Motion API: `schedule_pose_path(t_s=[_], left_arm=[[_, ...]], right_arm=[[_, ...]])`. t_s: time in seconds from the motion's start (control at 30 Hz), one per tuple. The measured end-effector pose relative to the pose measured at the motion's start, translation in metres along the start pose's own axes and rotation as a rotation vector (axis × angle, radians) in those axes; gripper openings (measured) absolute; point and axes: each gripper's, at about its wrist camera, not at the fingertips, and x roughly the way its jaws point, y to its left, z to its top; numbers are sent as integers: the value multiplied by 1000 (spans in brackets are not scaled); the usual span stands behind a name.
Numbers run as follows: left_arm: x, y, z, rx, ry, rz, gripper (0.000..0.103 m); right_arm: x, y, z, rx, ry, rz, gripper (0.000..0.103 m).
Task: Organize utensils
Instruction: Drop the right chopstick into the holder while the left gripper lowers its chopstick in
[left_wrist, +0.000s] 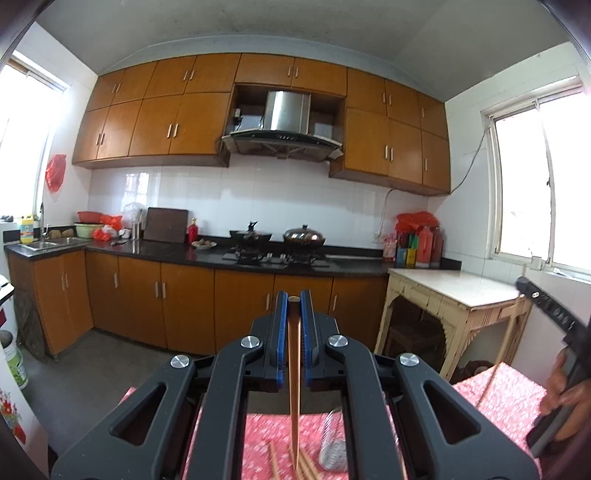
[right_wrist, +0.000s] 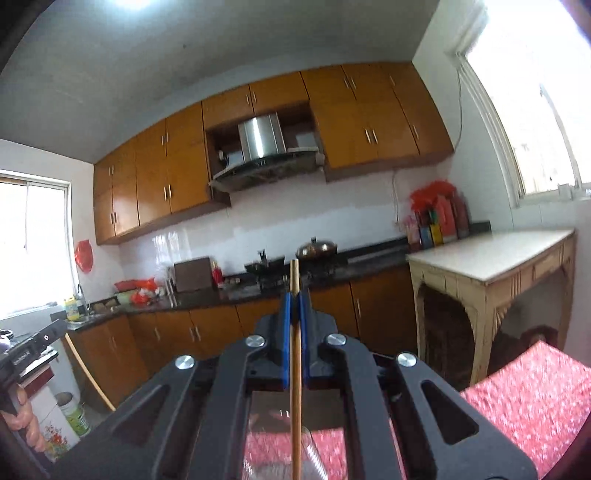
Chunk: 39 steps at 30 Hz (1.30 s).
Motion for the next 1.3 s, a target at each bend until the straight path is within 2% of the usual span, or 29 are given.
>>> schedule_pose_path(t_s=[0.27,0.47,0.6,0.7,0.97,1.03,1.07,1.1,1.3], left_arm=[[30,-31,24,-6,-56,-28,7],[68,-41,-2,-29,-10,-51,7],[92,-43,-27,-43,50,-50,7],[105,-39,-48,-55,88,-48,7],[130,-37,-80,-58,195,-30,7],[136,-37,-84,-49,234,-21,7],[137,-36,-85,-47,247,-10,7],[135,-35,-83,-51,252,-6,7],[114,-28,-68,-48,232,18,8]], right_arm=[[52,18,-8,-47,-83,-24,6],[92,15,-35,-52,-87,-21,6],[113,8,-63,-67,-31,-14,6],[129,-4,-83,-60,44,-11,6],[148,-15,-103,-41,198,0,7],[148,-19,-103,-29,228,-10,19],[146,-22,-103,-19,233,-17,38],[142,-25,-102,-12,229,-26,44],[113,-43,-88,-10,219,-79,44]])
